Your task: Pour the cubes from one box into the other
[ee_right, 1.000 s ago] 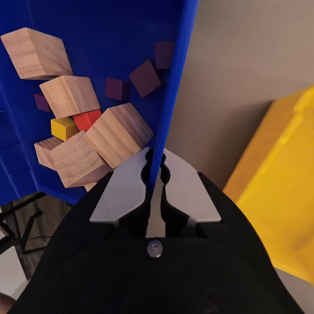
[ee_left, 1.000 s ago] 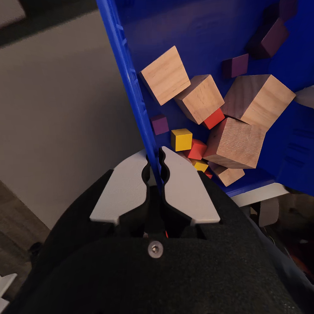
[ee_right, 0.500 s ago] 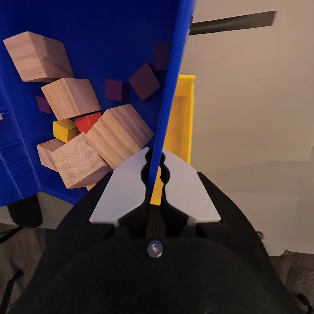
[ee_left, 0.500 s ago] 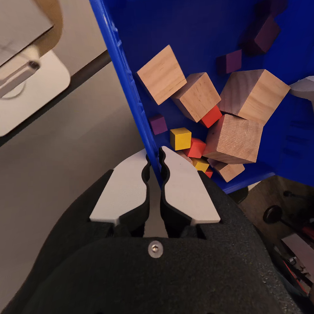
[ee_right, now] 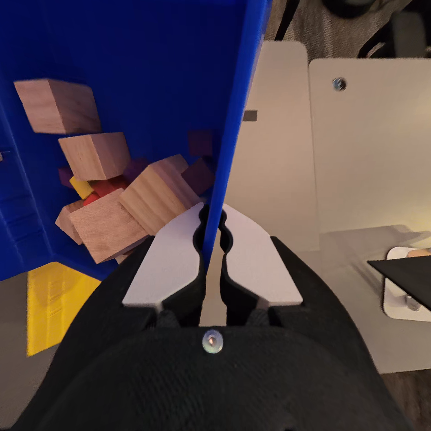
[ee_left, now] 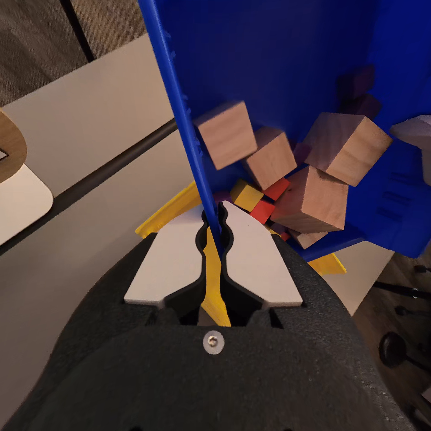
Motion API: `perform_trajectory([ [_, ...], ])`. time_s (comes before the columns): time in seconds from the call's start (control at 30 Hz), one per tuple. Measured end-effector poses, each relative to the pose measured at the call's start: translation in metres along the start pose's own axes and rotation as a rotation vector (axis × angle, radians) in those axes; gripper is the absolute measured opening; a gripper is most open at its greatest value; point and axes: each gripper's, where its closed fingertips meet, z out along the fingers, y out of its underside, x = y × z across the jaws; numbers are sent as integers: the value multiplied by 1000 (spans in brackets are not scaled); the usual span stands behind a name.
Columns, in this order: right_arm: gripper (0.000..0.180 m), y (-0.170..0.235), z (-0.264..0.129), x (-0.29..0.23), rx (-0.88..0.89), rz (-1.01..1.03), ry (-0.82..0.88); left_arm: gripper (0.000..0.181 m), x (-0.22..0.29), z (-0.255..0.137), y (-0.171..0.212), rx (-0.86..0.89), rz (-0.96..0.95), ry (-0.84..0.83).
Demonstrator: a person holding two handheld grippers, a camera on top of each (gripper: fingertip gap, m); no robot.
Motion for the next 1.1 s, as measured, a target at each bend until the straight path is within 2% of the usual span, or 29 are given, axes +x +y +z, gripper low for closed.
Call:
perform_trajectory([
  [0.23,8,-10,-2,0,115,-75,62,7,-3,4,-1,145,44,15],
  [0.5,7,-26,-15,-6,345,-138,111,8,-6,-11,-9,355,188,-28],
  [0.7,7,-30,-27,-19,466,-230,179,8,-12,-13,0,465,217,-12],
  [1.1,7,-26,-29,-30,528,-252,202,7,-18,-16,9,512,195,-4],
])
